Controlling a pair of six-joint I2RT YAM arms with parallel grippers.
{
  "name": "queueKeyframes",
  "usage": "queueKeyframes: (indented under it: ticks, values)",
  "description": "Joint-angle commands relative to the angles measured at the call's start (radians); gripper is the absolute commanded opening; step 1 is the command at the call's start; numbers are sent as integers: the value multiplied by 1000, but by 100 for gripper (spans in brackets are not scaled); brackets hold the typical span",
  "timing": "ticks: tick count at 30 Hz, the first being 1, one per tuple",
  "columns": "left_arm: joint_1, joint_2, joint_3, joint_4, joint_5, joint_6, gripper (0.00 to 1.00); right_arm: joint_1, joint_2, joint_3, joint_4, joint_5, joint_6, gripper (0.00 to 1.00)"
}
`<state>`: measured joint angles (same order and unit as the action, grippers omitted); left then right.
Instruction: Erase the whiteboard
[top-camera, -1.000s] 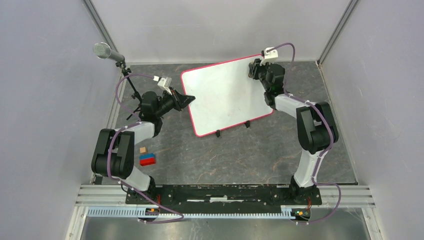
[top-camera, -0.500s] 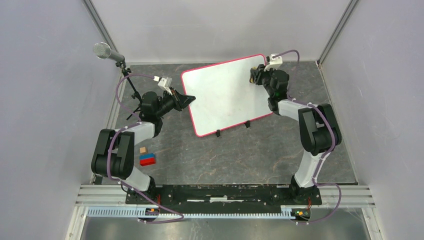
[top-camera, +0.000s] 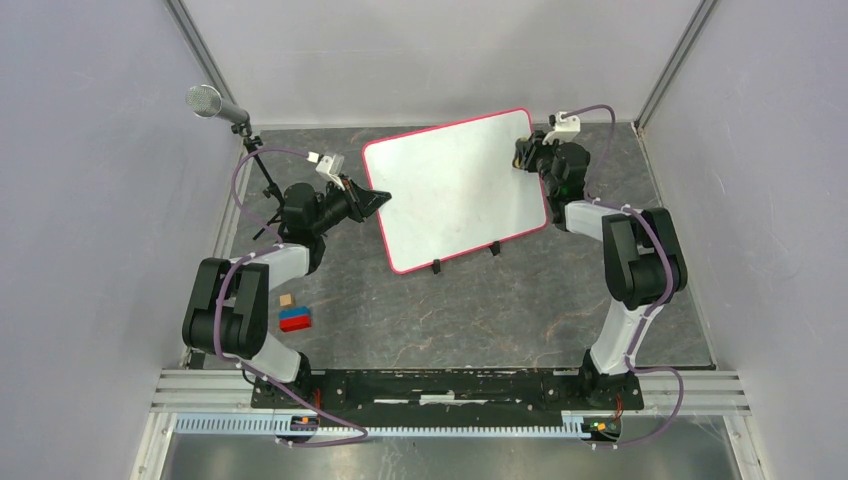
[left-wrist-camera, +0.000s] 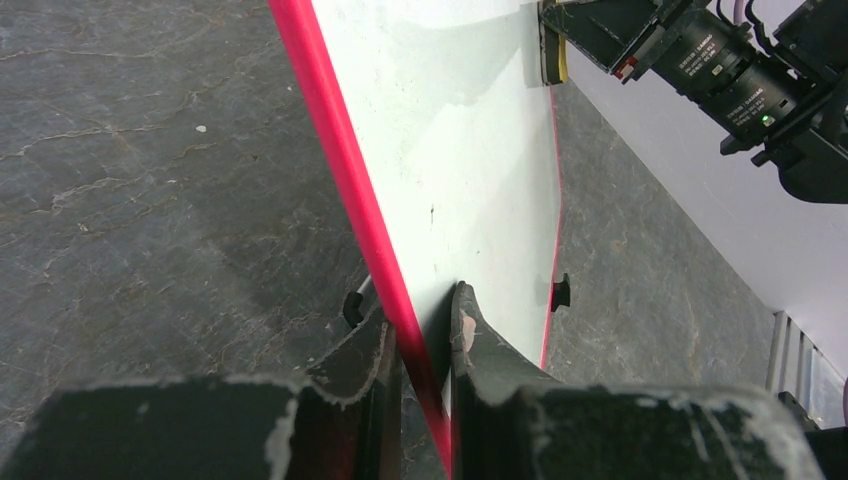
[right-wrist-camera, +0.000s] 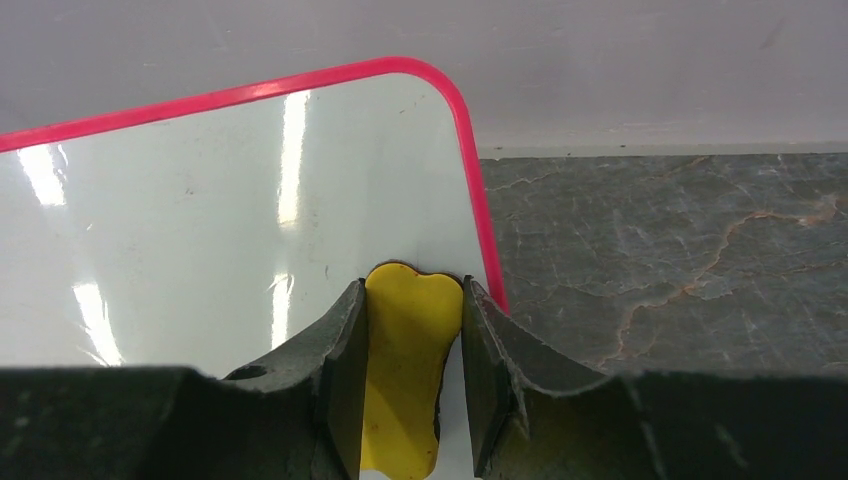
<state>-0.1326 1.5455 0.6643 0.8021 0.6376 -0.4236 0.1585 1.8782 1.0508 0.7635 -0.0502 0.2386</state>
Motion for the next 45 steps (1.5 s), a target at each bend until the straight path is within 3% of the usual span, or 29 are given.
queueKeyframes:
  ticks: [1, 12, 20, 25, 31, 33, 36, 38, 45]
  values:
    - [22, -2, -18, 3, -181, 339, 2, 64, -12, -61, -76, -7, -14, 26]
    - [19, -17, -41, 19, -238, 327, 5, 377, -194, -230, -112, 100, -96, 26]
    - [-1, -35, -53, 14, -309, 305, 38, 551, -471, -408, -402, 215, -77, 26]
    - [-13, -64, -77, 18, -377, 298, 74, 663, -595, -495, -658, 228, -57, 27]
    - [-15, -176, -123, 18, -439, 213, 92, 741, -684, -552, -860, 226, -55, 29]
    - [-19, -240, -128, -53, -545, 120, 93, 747, -711, -578, -880, 242, -55, 29]
    - [-18, -393, -200, -99, -663, -78, 93, 747, -745, -612, -878, 244, -57, 38]
    - [-19, -499, -231, -152, -643, -159, 93, 747, -757, -628, -865, 229, -57, 45]
    - [-21, -919, -158, -724, -512, -77, 98, 747, -858, -594, -953, 255, -68, 91]
